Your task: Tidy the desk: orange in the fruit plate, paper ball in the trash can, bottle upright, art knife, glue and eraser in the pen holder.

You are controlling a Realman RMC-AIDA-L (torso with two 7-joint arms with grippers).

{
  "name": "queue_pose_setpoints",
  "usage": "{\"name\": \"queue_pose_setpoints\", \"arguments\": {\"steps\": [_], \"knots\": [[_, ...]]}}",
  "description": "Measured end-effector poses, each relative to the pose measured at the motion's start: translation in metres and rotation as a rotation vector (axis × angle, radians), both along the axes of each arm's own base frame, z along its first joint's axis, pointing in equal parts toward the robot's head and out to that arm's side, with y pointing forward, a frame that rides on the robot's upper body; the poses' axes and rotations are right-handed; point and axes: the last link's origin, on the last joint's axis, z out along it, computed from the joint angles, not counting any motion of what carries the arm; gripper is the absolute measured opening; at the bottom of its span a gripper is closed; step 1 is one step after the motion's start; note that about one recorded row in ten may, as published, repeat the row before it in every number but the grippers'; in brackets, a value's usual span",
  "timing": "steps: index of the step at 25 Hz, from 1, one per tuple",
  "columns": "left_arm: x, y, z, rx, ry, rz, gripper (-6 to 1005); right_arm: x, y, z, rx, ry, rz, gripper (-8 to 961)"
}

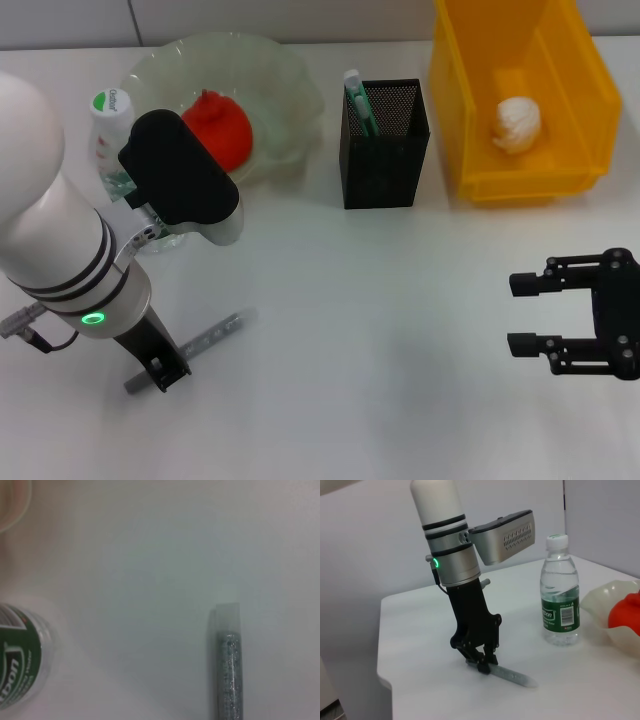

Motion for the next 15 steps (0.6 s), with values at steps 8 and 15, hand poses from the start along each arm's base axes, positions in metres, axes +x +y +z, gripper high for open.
{"name": "queue_pose_setpoints", "arguments": {"steps": [8, 15], "knots": [[0.021, 0.001, 0.023, 0.067, -0.055, -0.042, 159, 0.001, 0.001, 0.001, 0.006, 0.003, -0.007, 615], [0.070, -0.007, 0.075, 0.104, -0.386, -0.134, 160, 0.002, 0.000, 0.000, 0.001, 0.005, -0.011, 615]]}}
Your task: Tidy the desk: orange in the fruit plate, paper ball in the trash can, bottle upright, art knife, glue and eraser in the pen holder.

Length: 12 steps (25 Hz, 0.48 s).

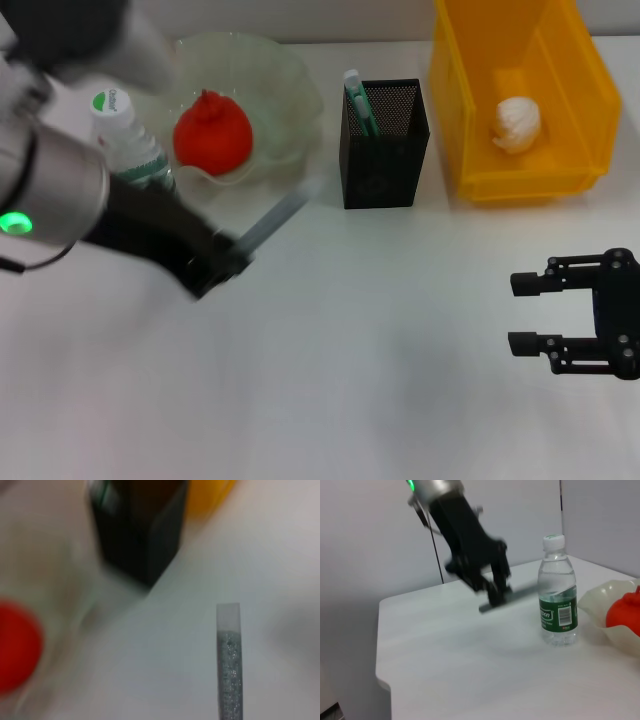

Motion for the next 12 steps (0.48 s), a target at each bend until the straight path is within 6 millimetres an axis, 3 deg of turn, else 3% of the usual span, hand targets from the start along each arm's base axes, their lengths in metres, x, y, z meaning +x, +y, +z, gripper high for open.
{"name": "queue_pose_setpoints", "arguments": {"steps": [5, 7, 12], "knots": [[0.030, -0.001, 0.033, -0.049, -0.409, -0.162, 157, 0.002, -0.002, -0.003, -0.008, 0.017, -0.017, 615], [0.035, 0.002, 0.038, -0.039, -0.505, -0.232, 154, 0.002, -0.003, -0.005, -0.016, 0.028, -0.024, 615], [0.027, 0.034, 0.019, 0.081, -0.640, -0.299, 151, 0.003, -0.004, -0.009, -0.032, 0.037, -0.032, 614]]}}
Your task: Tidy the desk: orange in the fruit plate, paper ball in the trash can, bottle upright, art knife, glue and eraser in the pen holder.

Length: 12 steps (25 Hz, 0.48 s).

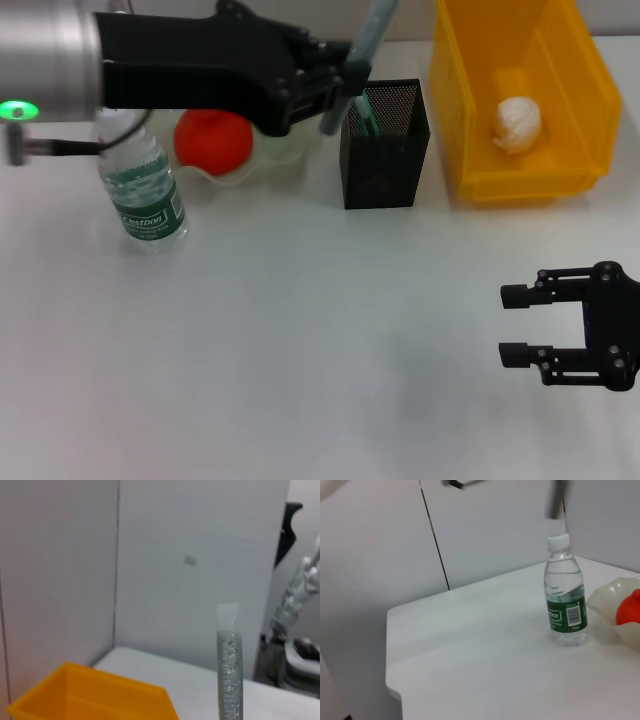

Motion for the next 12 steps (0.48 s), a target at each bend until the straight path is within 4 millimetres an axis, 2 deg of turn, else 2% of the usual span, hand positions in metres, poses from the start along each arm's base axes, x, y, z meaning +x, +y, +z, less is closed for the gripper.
{"name": "queue_pose_setpoints", "arguments": {"steps": [1, 2, 4, 6, 7, 12], "knots": [[-0.005, 0.014, -0.014, 0.013, -0.043, -0.003, 151, 0.001, 0.000, 0.000, 0.000, 0.007, -0.007, 614], [-0.005, 0.014, -0.014, 0.013, -0.043, -0.003, 152, 0.001, 0.000, 0.000, 0.000, 0.007, -0.007, 614], [-0.010, 0.030, -0.029, 0.020, -0.091, -0.011, 152, 0.001, -0.001, -0.001, 0.000, 0.012, -0.011, 614], [-0.011, 0.036, -0.034, 0.022, -0.103, -0.009, 152, 0.001, 0.000, -0.001, -0.001, 0.013, -0.011, 614], [-0.014, 0.052, -0.051, 0.029, -0.122, -0.012, 152, 0.001, 0.000, -0.001, -0.001, 0.013, -0.011, 614], [-0.012, 0.073, -0.078, 0.078, -0.106, 0.023, 151, 0.000, 0.001, -0.001, -0.005, 0.018, -0.020, 614]]}}
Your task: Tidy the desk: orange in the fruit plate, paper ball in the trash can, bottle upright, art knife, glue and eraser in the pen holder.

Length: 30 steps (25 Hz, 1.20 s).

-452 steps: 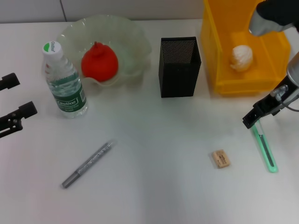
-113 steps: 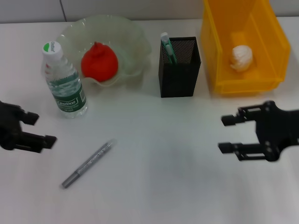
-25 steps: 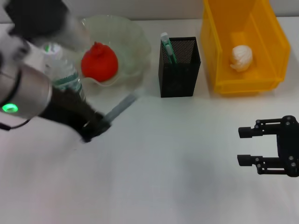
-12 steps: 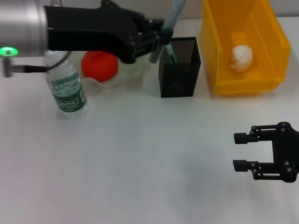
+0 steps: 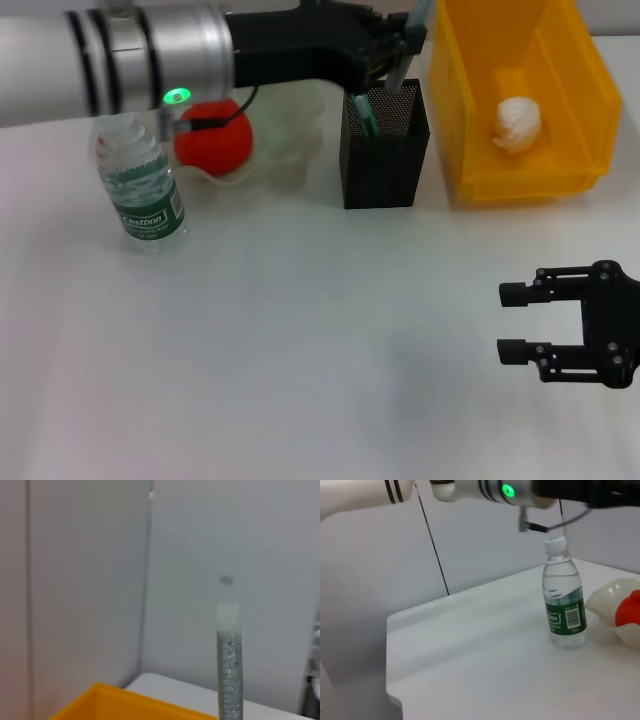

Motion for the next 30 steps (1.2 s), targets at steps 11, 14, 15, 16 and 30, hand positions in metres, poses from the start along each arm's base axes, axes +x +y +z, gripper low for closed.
{"name": "queue_pose_setpoints", "arguments": {"steps": [11, 14, 15, 16, 30], "knots": [[-0.001, 0.017, -0.031, 0.156, 0.087, 0.091, 154, -0.002, 0.002, 0.000, 0.001, 0.005, 0.005, 615], [-0.006, 0.017, -0.033, 0.161, 0.093, 0.108, 155, -0.003, 0.003, 0.000, 0.002, 0.005, 0.007, 625], [-0.006, 0.017, -0.033, 0.161, 0.093, 0.108, 169, -0.003, 0.003, 0.000, 0.002, 0.005, 0.007, 631], [-0.007, 0.017, -0.033, 0.160, 0.093, 0.112, 182, -0.003, 0.004, 0.000, 0.003, 0.004, 0.008, 636], [-0.023, -0.015, 0.001, 0.087, -0.007, 0.065, 445, -0.009, 0.011, 0.005, 0.042, 0.039, 0.004, 709]]}}
